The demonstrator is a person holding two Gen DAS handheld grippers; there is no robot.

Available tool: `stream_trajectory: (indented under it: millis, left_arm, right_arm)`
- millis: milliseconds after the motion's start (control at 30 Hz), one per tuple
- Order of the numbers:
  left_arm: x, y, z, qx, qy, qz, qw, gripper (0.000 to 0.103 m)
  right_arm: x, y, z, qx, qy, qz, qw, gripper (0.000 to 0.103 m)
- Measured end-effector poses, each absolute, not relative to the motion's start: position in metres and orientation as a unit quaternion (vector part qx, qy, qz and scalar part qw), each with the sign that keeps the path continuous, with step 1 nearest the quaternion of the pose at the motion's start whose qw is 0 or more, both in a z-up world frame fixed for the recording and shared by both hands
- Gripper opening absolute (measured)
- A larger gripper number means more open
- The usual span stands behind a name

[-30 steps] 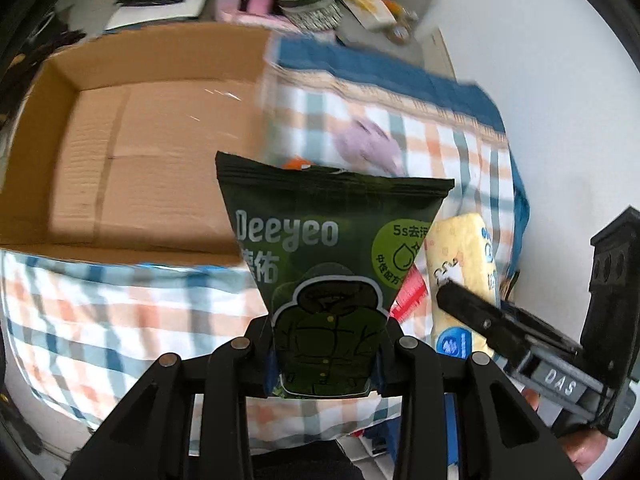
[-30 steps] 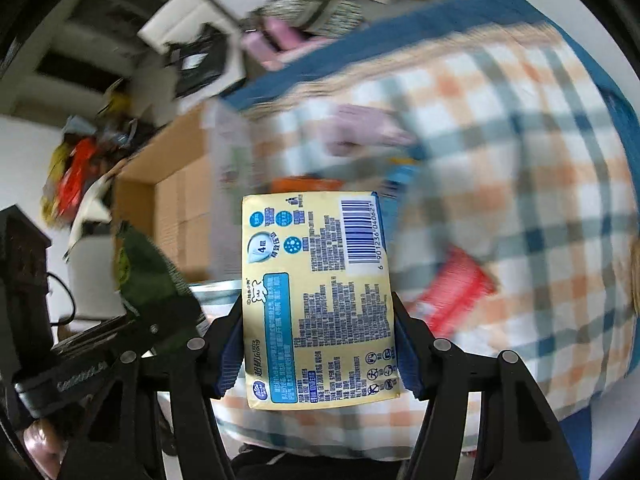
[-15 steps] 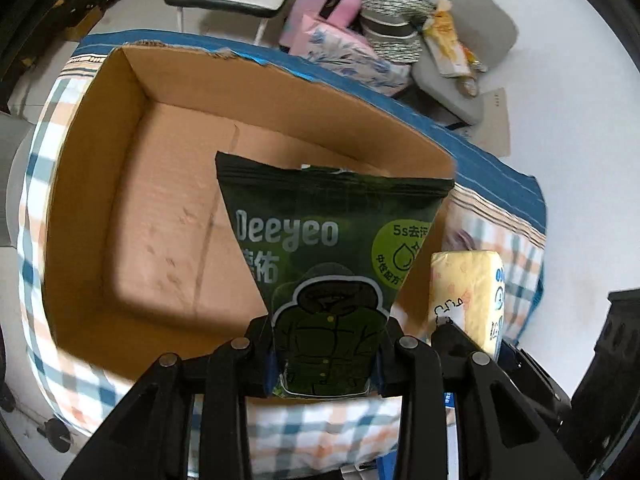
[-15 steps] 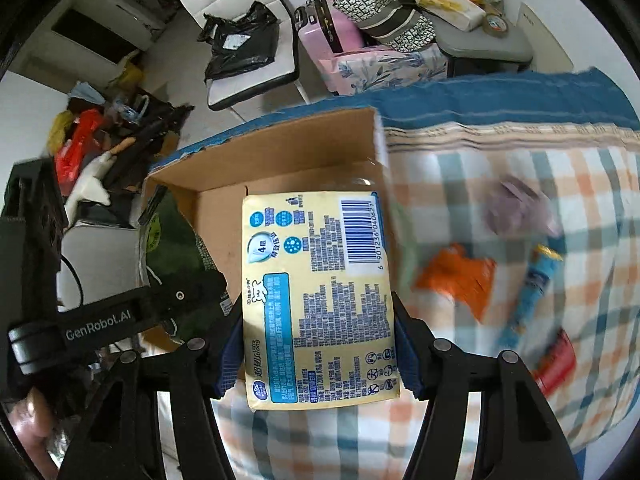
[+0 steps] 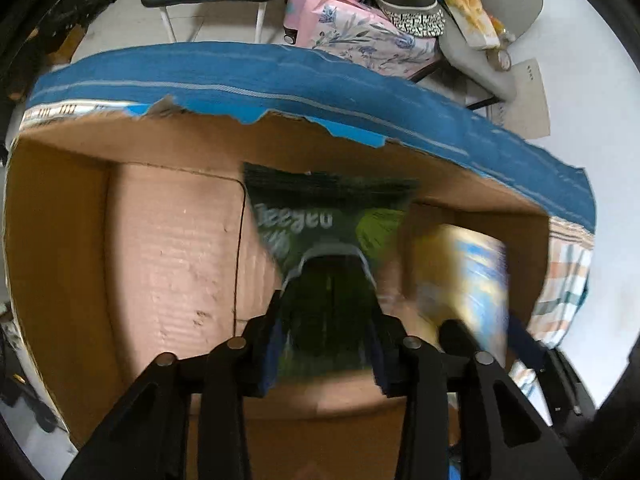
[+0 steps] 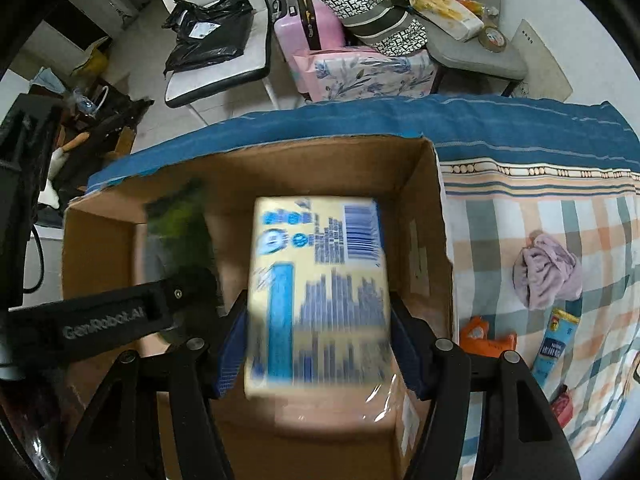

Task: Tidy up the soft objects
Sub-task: 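Carry both items over the box and open both tools to drop them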

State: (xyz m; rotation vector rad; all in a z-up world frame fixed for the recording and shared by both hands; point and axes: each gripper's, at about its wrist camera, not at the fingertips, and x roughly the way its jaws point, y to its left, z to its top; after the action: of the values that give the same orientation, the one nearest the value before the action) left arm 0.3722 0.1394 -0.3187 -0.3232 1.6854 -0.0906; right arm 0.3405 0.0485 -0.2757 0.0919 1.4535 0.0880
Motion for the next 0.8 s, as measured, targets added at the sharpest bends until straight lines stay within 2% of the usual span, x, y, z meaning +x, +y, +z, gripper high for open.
stream_trajectory:
  millis: [100, 133, 200, 233, 267, 433, 500, 800]
  left_arm:
    - [0.374, 0.140, -0.320, -0.126, 0.738, -0.036, 0.662, 0.063]
    - [0.373, 0.140, -0.319, -0.124, 0.737, -0.040, 0.663, 0.070]
    - [0.371, 0.143, -0.318, -0.125, 0.735, -0.041, 0.665, 0.077]
    - [0.370, 0.145, -0.316, -0.124, 0.732, -0.040, 0.668, 0.084]
    - [0.368, 0.147, -0.314, -0.124, 0.728, -0.041, 0.673, 0.087]
    - [0.352, 0.158, -0.299, -0.119, 0.713, -0.034, 0.690, 0.092]
    - [0.343, 0.163, -0.291, -0.113, 0.705, -0.034, 0.699, 0.097]
    - [0.296, 0.176, -0.255, -0.089, 0.682, -0.034, 0.725, 0.098]
  right_arm:
    - [0.347, 0.048, -0.280, 0.039, 0.659, 0.031, 0.750, 0.069]
    - [0.347, 0.047, -0.279, 0.041, 0.659, 0.028, 0.750, 0.073]
    - [0.349, 0.048, -0.278, 0.038, 0.659, 0.029, 0.750, 0.075]
    - [0.348, 0.048, -0.277, 0.036, 0.659, 0.029, 0.750, 0.079]
    - [0.346, 0.048, -0.276, 0.034, 0.660, 0.028, 0.750, 0.085]
    - [0.331, 0.050, -0.264, 0.023, 0.656, 0.030, 0.753, 0.103]
    - [0.322, 0.051, -0.258, 0.017, 0.654, 0.030, 0.755, 0.103]
    - [0.276, 0.048, -0.239, 0.004, 0.659, 0.035, 0.752, 0.103]
